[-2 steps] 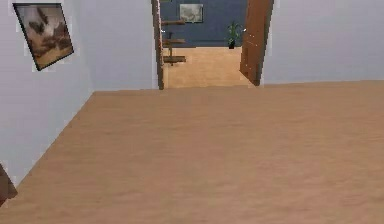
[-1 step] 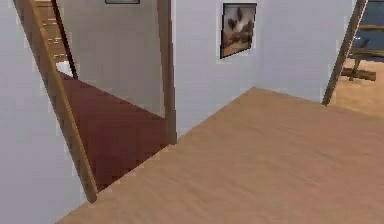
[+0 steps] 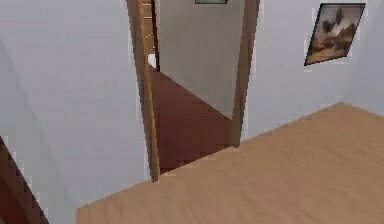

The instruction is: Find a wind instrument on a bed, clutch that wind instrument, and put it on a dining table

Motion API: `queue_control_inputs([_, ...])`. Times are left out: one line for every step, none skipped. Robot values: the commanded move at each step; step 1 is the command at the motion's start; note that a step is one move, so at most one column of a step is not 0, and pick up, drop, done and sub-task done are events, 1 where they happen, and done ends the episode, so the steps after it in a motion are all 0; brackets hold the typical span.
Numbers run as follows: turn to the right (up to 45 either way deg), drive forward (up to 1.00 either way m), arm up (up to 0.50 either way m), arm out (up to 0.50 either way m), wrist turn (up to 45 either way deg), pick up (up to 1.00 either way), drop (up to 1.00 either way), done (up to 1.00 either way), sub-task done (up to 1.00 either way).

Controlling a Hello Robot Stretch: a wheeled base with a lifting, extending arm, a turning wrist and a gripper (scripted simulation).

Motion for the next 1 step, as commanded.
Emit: queue_control_inputs([0.0,0.20,0.00,0.00,0.0,0.00,0.00,0.00,0.00])
